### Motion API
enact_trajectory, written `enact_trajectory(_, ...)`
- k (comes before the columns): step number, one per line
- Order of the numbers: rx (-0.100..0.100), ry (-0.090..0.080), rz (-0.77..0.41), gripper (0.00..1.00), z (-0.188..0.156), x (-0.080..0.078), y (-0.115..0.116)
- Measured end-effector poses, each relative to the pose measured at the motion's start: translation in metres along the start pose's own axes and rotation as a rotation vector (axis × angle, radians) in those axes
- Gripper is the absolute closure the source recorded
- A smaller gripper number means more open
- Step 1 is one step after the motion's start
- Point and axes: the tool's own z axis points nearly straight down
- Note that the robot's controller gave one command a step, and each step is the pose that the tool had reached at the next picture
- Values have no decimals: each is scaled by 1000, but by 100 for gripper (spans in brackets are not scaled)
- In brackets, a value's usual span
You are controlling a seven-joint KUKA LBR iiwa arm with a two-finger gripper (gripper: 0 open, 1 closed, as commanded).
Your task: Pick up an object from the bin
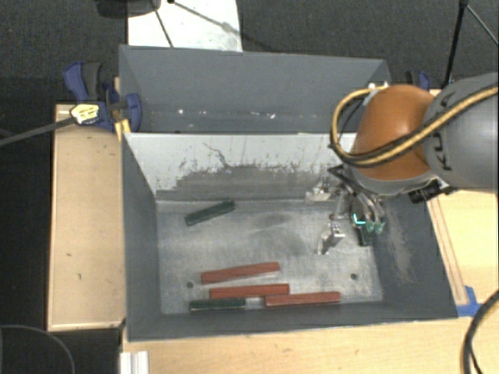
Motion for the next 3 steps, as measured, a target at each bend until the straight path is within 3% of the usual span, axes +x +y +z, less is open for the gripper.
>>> enact_trajectory(1, 0, -7, -1, 0, -4, -2, 0)
enact_trajectory(2, 1, -10, -75, 0, 28, 8, 50)
enact_trajectory(3, -1, -1, -112, 0, 45, 33, 84)
